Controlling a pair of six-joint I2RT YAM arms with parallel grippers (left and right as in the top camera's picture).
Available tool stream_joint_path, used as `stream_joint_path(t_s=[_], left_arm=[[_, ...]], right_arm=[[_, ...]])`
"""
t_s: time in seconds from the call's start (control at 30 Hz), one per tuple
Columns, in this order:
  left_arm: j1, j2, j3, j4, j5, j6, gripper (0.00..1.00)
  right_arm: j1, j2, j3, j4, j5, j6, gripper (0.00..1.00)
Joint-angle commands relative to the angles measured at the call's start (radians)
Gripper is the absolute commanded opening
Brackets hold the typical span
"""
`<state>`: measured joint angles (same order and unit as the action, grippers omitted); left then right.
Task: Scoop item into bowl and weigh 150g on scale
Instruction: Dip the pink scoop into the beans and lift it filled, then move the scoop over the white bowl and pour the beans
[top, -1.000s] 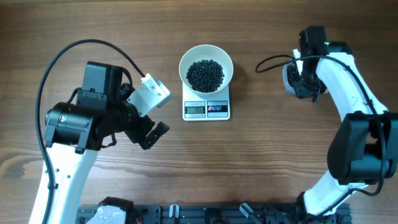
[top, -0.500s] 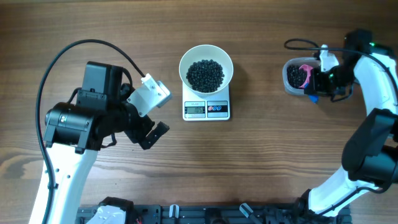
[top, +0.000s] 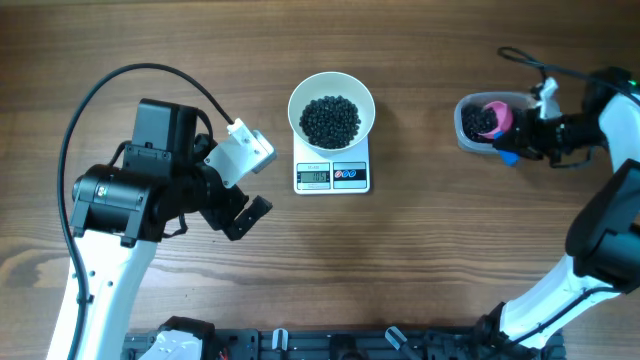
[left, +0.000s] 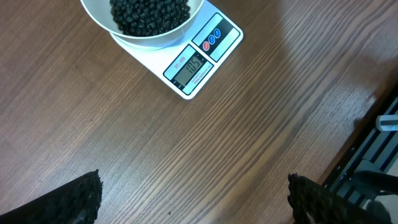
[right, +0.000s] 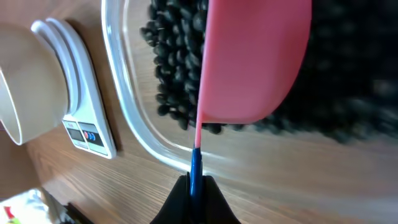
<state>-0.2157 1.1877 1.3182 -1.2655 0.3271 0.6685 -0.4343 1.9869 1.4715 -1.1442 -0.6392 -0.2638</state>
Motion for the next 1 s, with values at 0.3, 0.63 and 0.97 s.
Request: stream_joint_path(t_s=[0.3,0.63,0.97], left_arm=[[0.006,0.000,0.011,0.000,0.001,0.012,1.00],[0.006,0.000,0.011,0.000,0.001,0.012,1.00],[0.006,0.000,0.011,0.000,0.001,0.012,1.00]], right_arm=[[-0.151,0.018,0.006,-0.133,-0.335,-0.158,0.04],[-0.121,-0.026,0.006,-0.218,-0.515,-0.177,0.04],[0.232,-0.200,0.006,-0.029,-0.514,0.175,0.04]])
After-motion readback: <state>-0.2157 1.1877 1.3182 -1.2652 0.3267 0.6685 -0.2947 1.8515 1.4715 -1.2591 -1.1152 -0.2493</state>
